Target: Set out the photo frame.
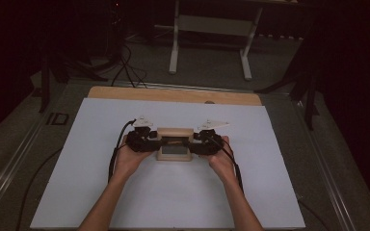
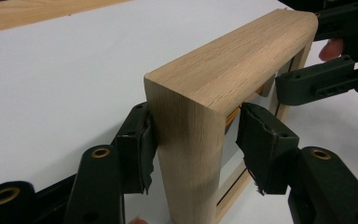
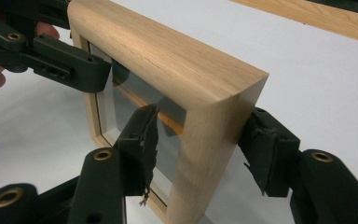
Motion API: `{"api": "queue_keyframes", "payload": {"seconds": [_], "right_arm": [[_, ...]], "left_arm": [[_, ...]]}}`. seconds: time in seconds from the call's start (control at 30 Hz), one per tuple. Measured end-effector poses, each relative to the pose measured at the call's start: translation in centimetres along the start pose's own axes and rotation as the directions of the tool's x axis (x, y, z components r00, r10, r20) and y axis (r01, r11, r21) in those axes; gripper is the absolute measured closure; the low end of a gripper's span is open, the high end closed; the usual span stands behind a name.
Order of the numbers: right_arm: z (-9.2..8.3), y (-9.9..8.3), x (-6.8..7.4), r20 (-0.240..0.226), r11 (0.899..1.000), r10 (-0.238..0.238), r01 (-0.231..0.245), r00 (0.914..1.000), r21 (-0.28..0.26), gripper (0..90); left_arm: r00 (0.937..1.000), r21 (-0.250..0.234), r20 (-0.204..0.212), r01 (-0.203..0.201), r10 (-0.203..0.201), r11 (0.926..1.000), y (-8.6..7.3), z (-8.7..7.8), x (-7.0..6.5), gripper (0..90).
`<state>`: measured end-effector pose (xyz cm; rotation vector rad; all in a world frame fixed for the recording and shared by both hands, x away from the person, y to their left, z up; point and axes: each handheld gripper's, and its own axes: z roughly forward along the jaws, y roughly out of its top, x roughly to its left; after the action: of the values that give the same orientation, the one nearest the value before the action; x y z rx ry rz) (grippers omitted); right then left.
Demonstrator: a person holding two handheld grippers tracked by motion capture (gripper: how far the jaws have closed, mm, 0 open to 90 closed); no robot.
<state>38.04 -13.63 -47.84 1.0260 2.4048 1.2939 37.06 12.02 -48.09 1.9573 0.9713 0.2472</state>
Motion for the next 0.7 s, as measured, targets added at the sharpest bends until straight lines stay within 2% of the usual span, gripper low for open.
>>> {"api": "queue_keyframes", "payload": {"seconds": [0.33, 0.43, 0.47, 0.7], "right_arm": [[0.02, -0.03, -0.11, -0.007, 1.000, 0.011, -0.011, 0.9999, 0.005, 43.8], [-0.03, -0.02, -0.16, -0.010, 1.000, 0.013, -0.013, 0.9999, 0.000, 41.3], [-0.06, -0.01, -0.20, -0.011, 1.000, 0.016, -0.016, 0.9998, -0.002, 40.5], [-0.27, -0.02, -0.40, -0.010, 1.000, 0.027, -0.027, 0.9996, -0.010, 35.3]], "left_arm": [[1.0000, 0.016, 0.006, 0.006, -0.006, 0.9998, -0.05, 0.32, 0.05, 45.8], [0.9999, 0.046, -0.015, 0.009, -0.008, 0.9989, -0.15, 0.68, -0.08, 41.6], [0.9999, 0.046, -0.015, 0.009, -0.008, 0.9989, -0.15, 0.68, -0.08, 39.3], [0.9997, 0.042, -0.021, 0.016, -0.015, 0.9990, -0.09, 0.40, -0.01, 38.0]]}}
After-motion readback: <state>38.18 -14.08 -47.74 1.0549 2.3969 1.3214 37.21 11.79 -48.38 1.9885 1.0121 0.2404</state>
